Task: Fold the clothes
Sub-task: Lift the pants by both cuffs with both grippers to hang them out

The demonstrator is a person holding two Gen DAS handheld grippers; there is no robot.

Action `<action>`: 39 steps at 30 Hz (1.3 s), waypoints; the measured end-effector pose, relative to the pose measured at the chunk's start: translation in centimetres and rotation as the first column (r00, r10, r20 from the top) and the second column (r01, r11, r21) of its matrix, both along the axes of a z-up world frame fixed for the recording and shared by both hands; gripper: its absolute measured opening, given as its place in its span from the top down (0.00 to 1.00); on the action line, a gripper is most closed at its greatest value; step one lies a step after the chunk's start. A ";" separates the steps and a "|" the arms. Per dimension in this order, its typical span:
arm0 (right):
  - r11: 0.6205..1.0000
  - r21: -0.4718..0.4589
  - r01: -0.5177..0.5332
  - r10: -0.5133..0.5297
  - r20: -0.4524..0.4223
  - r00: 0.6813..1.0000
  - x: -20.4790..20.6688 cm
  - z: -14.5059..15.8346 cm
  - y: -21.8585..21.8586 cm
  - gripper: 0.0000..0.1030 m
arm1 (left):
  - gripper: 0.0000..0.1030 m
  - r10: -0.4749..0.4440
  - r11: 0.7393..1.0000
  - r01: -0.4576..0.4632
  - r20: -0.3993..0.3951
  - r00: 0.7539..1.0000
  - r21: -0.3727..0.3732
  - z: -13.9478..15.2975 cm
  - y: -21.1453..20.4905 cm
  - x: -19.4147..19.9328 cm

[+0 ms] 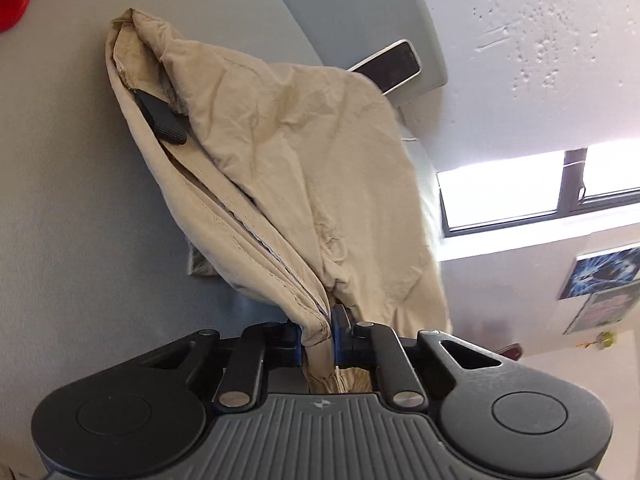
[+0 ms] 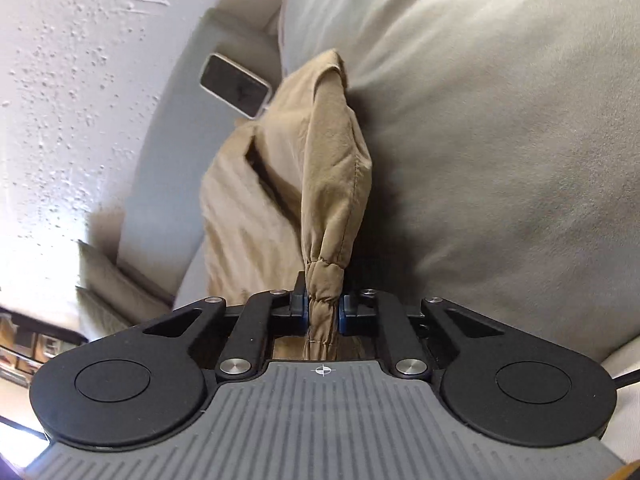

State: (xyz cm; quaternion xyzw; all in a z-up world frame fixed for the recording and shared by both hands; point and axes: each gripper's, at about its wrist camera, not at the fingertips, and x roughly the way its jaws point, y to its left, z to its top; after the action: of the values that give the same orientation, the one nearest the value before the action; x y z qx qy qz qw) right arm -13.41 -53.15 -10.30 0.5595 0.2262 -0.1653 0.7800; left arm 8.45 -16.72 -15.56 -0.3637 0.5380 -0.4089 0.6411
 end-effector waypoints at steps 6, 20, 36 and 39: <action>0.998 0.054 -0.017 0.008 0.157 0.988 -2.1 7.8 1.8 0.89 | 0.92 0.076 0.962 -0.059 0.054 0.996 -0.267 11.0 5.6 -0.8; 0.924 -0.354 0.146 0.199 0.769 0.607 -11.2 32.2 12.7 0.89 | 0.88 0.362 0.802 -0.031 0.443 0.820 -0.597 31.8 12.3 -11.1; 0.912 -0.410 0.006 0.139 0.323 0.936 6.1 30.3 5.0 0.89 | 0.91 0.266 0.960 -0.221 0.319 0.910 -0.170 29.1 3.5 6.4; 0.851 -0.524 0.040 0.134 0.290 0.948 11.9 33.3 3.0 0.89 | 0.91 0.321 0.943 -0.230 0.461 0.827 -0.242 34.4 2.2 8.5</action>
State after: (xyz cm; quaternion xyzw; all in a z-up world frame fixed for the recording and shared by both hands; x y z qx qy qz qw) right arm -1.55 -50.11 23.03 0.3392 0.0588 -0.1097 0.9324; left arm 16.94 -14.48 18.85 -0.3760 0.2594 -0.4370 0.7748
